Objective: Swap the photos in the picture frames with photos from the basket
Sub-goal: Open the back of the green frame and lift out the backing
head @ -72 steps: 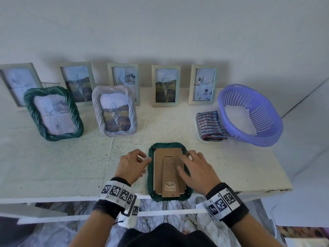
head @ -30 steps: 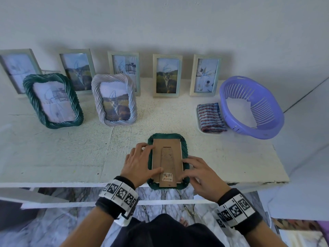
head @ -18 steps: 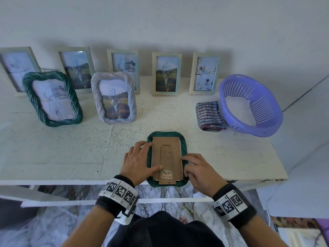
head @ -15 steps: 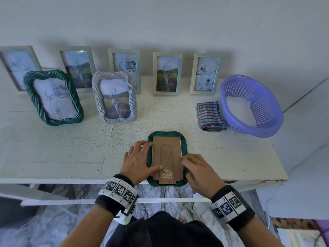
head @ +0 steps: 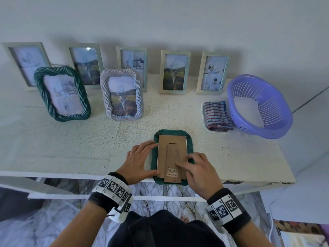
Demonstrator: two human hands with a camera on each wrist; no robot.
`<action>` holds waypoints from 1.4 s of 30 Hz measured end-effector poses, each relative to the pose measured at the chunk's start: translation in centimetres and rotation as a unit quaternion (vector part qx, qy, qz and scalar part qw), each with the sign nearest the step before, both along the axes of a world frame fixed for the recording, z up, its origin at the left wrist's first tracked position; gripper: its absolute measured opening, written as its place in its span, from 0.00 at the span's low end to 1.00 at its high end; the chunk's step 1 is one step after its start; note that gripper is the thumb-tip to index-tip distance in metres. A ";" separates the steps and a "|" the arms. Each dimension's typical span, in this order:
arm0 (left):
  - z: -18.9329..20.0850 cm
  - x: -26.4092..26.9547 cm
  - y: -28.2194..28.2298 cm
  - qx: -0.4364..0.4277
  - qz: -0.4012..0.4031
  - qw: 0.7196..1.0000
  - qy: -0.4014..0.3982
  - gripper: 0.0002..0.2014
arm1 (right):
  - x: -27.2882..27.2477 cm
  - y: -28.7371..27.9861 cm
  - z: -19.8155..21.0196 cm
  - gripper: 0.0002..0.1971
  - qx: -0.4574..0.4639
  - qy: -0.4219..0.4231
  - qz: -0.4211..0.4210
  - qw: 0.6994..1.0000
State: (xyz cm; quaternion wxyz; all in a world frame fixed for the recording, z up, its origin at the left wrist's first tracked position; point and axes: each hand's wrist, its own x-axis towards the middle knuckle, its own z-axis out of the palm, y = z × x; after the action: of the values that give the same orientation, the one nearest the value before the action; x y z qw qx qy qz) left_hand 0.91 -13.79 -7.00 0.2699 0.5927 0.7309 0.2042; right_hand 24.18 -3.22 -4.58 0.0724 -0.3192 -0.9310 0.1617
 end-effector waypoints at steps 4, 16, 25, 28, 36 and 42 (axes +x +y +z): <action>-0.3 -0.7 -0.6 0.018 -0.026 0.999 -0.016 0.38 | -0.2 -0.3 0.0 0.20 0.009 -0.006 -0.018 1.000; -1.5 -0.9 -1.6 0.069 -0.062 0.994 0.054 0.28 | -5.1 -2.6 1.1 0.26 0.067 -0.065 -0.068 0.993; -1.4 -1.0 -1.7 0.069 -0.067 0.992 0.083 0.28 | -4.6 -1.1 3.3 0.24 -0.041 -0.015 -0.093 0.995; -1.4 -0.9 -1.7 0.067 -0.059 0.994 0.070 0.28 | -2.7 0.4 4.1 0.15 -0.192 0.074 -0.123 0.971; -1.9 -0.7 -1.8 0.070 -0.048 0.995 0.052 0.28 | 3.2 1.9 3.8 0.17 -0.483 0.342 -0.268 0.760; -2.3 -0.7 -1.8 0.079 -0.043 0.995 0.044 0.28 | 5.9 2.9 5.0 0.15 -0.296 0.252 -0.233 0.892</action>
State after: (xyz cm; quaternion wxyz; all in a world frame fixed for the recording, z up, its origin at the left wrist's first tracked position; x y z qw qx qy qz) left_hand 0.25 -15.62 -9.25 0.1981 0.6512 0.6979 0.2230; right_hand 30.11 -0.32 0.46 0.2422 -0.4819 -0.6898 0.4830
